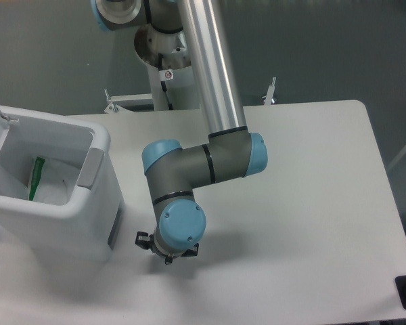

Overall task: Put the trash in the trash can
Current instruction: 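Close the gripper around the bottle's cap end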

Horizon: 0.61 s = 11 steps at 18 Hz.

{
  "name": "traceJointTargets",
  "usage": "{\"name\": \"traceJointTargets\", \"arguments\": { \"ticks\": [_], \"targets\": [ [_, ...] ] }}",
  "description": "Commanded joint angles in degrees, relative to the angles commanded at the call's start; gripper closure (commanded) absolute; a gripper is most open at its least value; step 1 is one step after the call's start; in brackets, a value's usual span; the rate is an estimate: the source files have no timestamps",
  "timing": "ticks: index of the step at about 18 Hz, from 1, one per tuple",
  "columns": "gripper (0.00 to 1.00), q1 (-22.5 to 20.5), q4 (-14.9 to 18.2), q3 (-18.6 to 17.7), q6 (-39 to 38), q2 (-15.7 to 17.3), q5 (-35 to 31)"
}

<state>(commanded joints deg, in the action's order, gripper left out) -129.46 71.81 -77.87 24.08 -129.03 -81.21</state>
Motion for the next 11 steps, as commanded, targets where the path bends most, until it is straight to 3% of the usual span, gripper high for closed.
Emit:
{"name": "traceJointTargets", "arguments": {
  "ticks": [3, 6, 11],
  "targets": [
    [0.97, 0.0, -0.26, 2.45, 0.09, 1.14, 0.61],
    [0.98, -0.52, -2.63, 5.01, 0.0, 2.28, 1.23],
    [1.0, -2.02, -7.2, 5.54, 0.0, 7.64, 4.74]
  ]
}}
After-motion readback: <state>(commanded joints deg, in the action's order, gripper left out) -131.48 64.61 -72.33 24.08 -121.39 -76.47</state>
